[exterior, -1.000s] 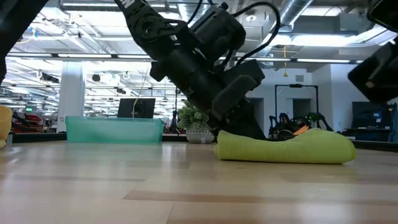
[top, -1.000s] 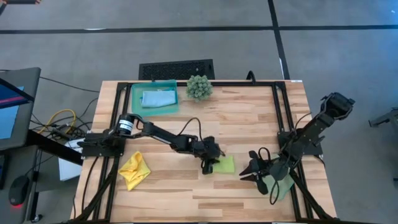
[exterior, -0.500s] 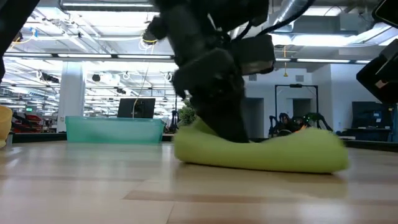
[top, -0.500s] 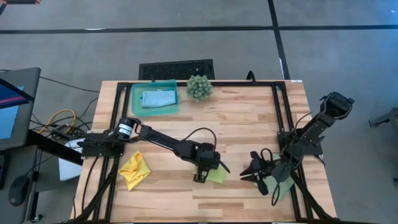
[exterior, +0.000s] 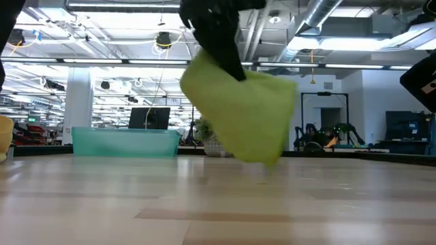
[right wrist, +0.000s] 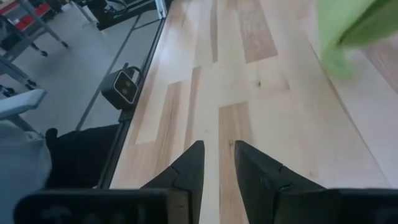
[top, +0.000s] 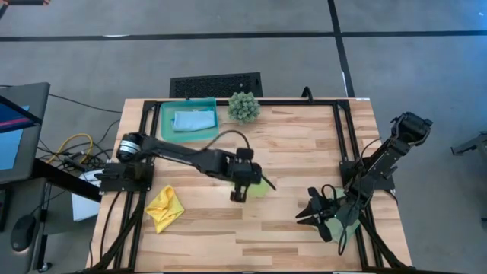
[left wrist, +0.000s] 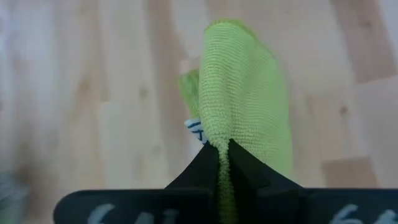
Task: Fold microfiber towels
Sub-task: Put the folded light green microfiber cloth into the blue bin
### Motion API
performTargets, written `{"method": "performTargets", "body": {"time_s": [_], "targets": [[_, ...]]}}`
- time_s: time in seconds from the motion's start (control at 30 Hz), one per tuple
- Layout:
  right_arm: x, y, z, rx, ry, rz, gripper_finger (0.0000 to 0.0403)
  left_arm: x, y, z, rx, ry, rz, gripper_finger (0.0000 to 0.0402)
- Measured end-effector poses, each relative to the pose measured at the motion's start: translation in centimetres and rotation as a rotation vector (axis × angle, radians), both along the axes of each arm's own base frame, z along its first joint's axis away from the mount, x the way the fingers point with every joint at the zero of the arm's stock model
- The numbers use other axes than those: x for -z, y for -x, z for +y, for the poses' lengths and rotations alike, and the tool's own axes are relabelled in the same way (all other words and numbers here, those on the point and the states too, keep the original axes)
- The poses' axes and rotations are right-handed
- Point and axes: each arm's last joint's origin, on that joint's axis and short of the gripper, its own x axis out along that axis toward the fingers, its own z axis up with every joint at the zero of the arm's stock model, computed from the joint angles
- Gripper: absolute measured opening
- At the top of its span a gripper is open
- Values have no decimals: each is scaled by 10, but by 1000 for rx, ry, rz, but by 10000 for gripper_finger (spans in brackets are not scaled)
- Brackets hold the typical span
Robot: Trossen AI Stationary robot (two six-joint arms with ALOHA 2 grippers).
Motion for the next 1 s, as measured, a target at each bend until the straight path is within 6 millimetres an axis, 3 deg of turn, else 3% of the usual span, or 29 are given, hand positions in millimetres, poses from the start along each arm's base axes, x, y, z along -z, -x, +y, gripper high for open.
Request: {"method": "performTargets", "body": {"time_s": [0.17,0.33,0.5,0.67,0.83,1.0], "targets": [[0,0,0,1,2,0,111,-32,18,26,-54,-67,-27,0],[0,0,0,3,5,0,111,-56,41,66,-135,-148,9,0],[1,0,-1,17,25,-6,111,-81,70,122,-238,-231,42,0],[1,0,-2,8,85,-24,111,-100,114,187,-348,-308,86,0],[1,-2,-6,47,210,-72,111,-91,170,250,-490,-293,51,0],[2,-8,-17,108,281,-84,111,-43,205,290,-514,-231,-60,0]]}}
